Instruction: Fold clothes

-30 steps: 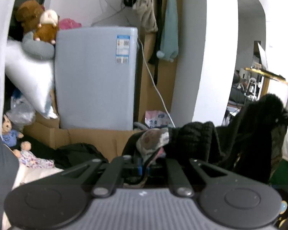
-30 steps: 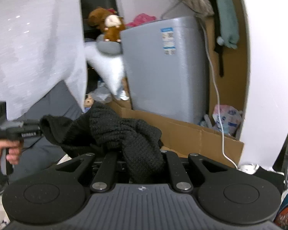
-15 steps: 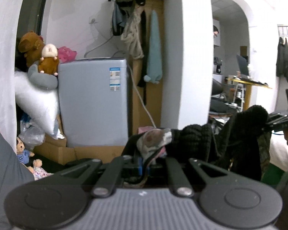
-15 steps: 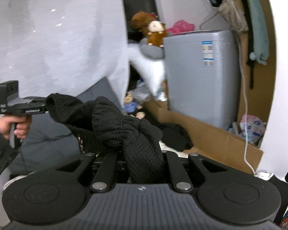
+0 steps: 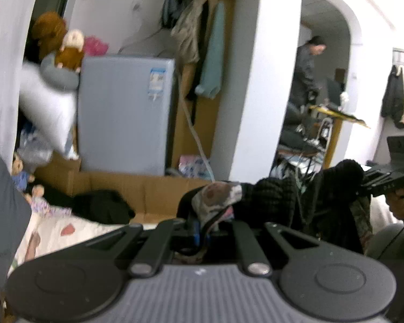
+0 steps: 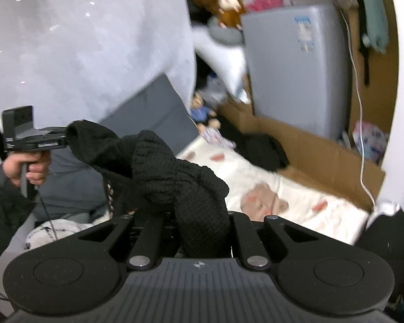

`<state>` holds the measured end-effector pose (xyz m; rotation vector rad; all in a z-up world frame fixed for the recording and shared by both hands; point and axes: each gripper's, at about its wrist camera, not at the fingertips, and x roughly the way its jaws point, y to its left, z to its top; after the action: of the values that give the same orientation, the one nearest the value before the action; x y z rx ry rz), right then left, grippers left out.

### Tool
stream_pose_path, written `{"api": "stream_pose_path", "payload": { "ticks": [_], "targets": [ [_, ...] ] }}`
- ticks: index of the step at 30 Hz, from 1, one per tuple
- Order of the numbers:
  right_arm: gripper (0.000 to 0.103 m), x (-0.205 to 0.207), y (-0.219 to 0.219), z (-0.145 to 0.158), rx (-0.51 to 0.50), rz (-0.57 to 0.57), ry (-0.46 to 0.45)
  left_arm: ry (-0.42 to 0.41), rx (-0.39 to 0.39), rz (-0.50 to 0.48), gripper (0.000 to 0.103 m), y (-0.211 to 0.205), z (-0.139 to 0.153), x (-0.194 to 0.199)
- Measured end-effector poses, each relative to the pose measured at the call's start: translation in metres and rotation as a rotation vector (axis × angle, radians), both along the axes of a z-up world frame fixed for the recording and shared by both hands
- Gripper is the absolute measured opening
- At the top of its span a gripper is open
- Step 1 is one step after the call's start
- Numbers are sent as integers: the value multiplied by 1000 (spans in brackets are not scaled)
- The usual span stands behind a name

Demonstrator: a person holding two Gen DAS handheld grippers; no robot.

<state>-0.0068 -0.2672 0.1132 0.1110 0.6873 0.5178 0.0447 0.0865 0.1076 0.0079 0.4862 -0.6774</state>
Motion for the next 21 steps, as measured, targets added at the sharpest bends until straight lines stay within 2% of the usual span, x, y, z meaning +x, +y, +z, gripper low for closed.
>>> {"api": "stream_pose_path", "payload": {
  "ticks": [4, 11, 15, 21],
  "targets": [
    [12, 39, -3, -37, -40, -13, 70, 72, 15, 10, 5, -7, -32, 36],
    [12, 109, -9, -102, -121, -11, 169, 205, 50, 30, 5, -23, -106, 122],
    [12, 148, -16, -135, -117, -27, 213, 273, 64, 50, 5, -29, -147, 168],
    [12, 213, -29, -207, -106, -59, 291, 358, 87, 73, 5, -42, -211, 231]
  ]
}}
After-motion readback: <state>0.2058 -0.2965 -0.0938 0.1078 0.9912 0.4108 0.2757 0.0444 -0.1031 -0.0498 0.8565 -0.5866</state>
